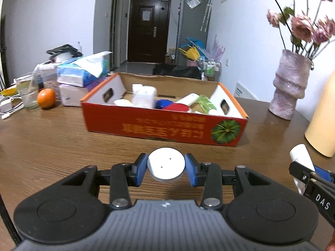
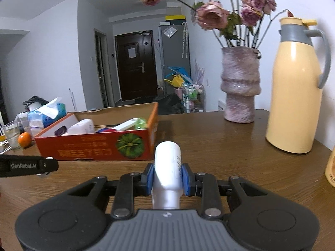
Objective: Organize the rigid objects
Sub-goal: 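Carry the white cap and white bottle with both grippers over the cardboard box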
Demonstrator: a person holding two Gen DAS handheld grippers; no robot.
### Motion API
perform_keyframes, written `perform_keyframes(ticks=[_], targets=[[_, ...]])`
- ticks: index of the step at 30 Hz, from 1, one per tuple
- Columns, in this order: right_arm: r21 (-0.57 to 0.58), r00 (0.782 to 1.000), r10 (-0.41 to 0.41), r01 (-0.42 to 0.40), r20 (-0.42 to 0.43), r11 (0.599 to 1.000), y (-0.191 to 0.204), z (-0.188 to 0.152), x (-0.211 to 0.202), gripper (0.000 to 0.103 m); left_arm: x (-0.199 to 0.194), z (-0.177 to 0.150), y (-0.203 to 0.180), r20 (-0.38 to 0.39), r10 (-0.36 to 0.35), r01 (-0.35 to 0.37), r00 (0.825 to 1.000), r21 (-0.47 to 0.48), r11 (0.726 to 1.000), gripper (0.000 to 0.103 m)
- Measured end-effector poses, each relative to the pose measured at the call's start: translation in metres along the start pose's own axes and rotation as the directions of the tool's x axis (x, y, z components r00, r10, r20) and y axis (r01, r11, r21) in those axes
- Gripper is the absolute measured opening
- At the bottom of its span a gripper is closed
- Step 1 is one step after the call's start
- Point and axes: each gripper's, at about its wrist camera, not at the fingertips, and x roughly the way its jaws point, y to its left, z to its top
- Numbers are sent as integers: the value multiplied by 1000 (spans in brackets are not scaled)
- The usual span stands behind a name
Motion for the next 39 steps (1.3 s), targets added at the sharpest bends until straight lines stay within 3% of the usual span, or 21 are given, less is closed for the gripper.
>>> perform_keyframes(ticks=[16, 39], targets=[[-25, 999, 24, -24, 24, 999, 76, -1, -2, 26, -12, 13, 69, 34, 16, -15, 999, -30, 999, 40], [13, 997, 35, -36, 66, 999, 91, 24, 33, 26, 11, 43, 72, 64, 23, -19, 998, -64, 998, 40]])
